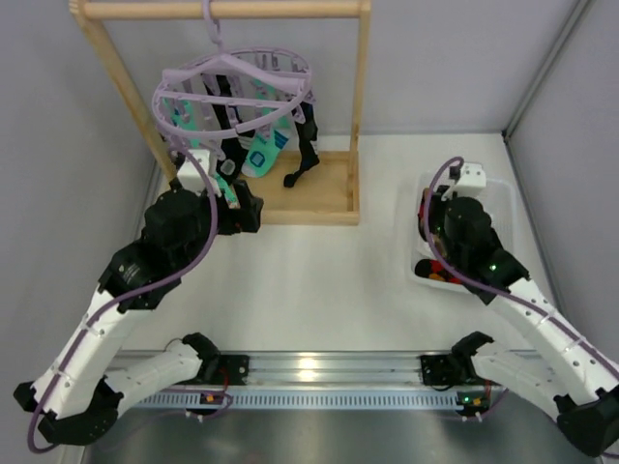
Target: Remove the socks clipped to the hanger
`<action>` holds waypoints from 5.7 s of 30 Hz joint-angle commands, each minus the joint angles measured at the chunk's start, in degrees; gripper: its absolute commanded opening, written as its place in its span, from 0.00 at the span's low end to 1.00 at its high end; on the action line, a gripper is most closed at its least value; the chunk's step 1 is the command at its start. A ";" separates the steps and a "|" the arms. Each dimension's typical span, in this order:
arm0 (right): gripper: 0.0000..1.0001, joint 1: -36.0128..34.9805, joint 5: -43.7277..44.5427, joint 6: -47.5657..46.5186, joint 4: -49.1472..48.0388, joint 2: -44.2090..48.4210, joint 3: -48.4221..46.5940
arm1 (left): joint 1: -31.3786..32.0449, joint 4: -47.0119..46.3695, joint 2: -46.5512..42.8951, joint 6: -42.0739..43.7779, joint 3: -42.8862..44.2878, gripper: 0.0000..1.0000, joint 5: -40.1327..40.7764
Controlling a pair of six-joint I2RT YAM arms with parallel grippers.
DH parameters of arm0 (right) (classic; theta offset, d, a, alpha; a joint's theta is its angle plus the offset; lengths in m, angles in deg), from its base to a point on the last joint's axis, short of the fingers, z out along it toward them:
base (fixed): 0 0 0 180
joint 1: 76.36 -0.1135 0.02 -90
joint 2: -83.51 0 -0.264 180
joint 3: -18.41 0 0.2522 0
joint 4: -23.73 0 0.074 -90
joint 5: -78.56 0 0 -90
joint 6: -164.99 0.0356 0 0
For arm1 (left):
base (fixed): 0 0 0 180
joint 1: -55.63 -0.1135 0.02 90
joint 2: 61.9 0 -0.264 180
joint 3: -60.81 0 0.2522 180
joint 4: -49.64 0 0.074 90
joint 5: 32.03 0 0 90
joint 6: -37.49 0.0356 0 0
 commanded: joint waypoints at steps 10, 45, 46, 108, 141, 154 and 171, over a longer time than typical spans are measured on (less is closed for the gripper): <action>0.68 20.77 -13.72 0.64 3.92 -12.74 -3.28 | 0.17 1.90 -15.81 5.38 -9.33 0.98 10.31; 1.00 0.64 -49.42 1.79 -31.16 -5.88 12.63 | -37.96 -21.11 -4.48 -0.87 -26.30 0.98 -8.57; 0.99 0.64 -49.86 1.61 -31.60 -5.18 12.98 | -40.06 -22.61 -4.39 1.14 -27.00 0.98 -10.31; 0.73 -16.84 -13.85 -11.65 22.09 -37.58 -62.13 | 24.43 -66.13 20.30 18.38 -32.20 0.00 40.73; 0.58 -26.43 -2.06 -24.49 12.61 -60.19 -83.78 | 26.71 -66.22 28.92 30.43 -24.63 0.00 39.33; 0.57 -26.52 10.52 -30.12 10.50 -64.58 -84.31 | 28.65 -66.22 29.44 34.39 -22.35 0.00 39.68; 0.54 -28.63 19.04 -39.96 3.38 -68.36 -84.75 | 28.73 -66.22 28.74 35.00 -22.44 0.00 39.33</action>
